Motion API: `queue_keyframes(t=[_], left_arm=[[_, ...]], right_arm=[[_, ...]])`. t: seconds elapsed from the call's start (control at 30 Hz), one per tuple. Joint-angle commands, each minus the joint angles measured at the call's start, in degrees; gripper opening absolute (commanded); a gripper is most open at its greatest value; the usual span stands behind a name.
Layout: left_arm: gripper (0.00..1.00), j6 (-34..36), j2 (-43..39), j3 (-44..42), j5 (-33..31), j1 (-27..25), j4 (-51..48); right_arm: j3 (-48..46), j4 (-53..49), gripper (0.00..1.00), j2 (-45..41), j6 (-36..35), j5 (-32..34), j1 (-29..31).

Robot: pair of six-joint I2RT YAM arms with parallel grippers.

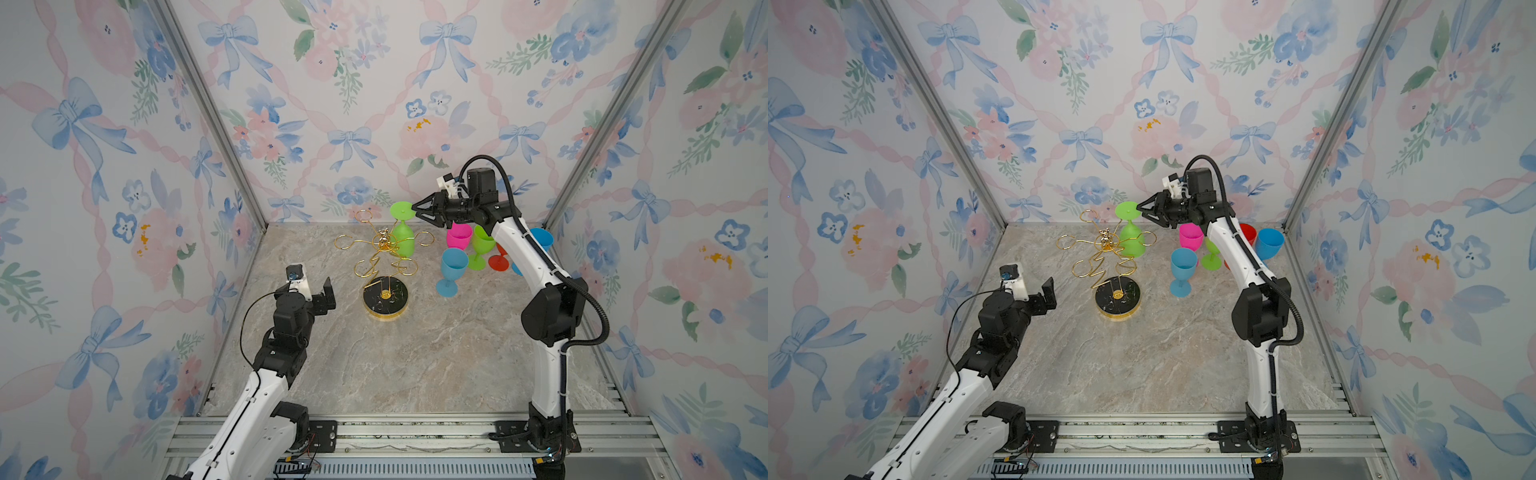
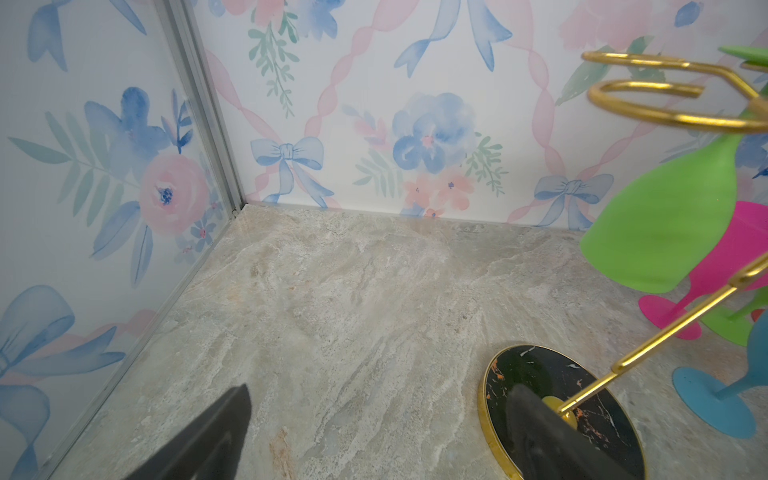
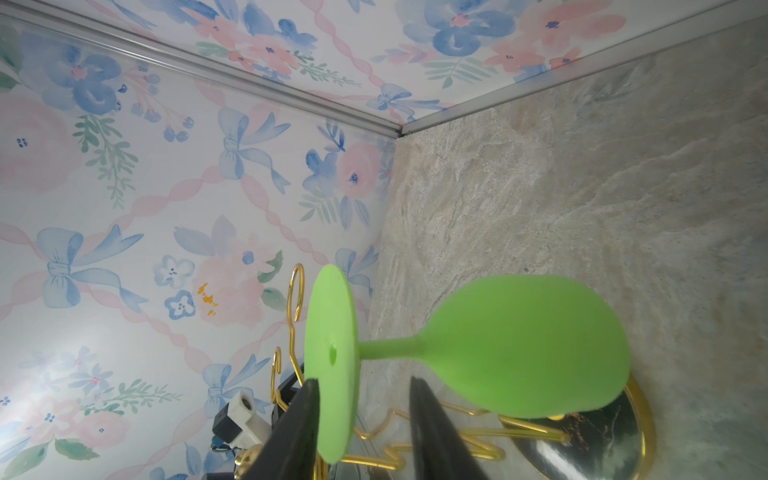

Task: Take the wine glass off the wine glass rack

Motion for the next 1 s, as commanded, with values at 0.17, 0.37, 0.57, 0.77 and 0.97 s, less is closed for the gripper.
queue_keyframes(t=[0.17,0.37,0.57,0.77,0.97], left_arm=[[0.98,-0.7,-0.1,-0.4,1.0,0.6,0.5],[0.98,-0.6,-0.2,-0.4,1.1,0.8,0.5],[0.98,-0.6,-0.3,-0.4,1.1,0.9,0.5],[0.98,-0.7,-0.3,-0.4,1.3,0.9,0.5],[0.98,-0.6,-0.2,-0.3,1.2,1.0,0.5]], right_arm=[[2.1,1.1,0.34,1.0,1.6,-2.0,0.8],[2.5,1.8,0.30,1.3,2.4,-2.5,1.0],[2.6,1.9,0.28,1.5,2.5,-2.7,1.1],[3.0,2.0,0.24,1.8,2.8,-2.8,1.1],[3.4,2.1,0.16,2.1,3.1,-3.0,1.3]])
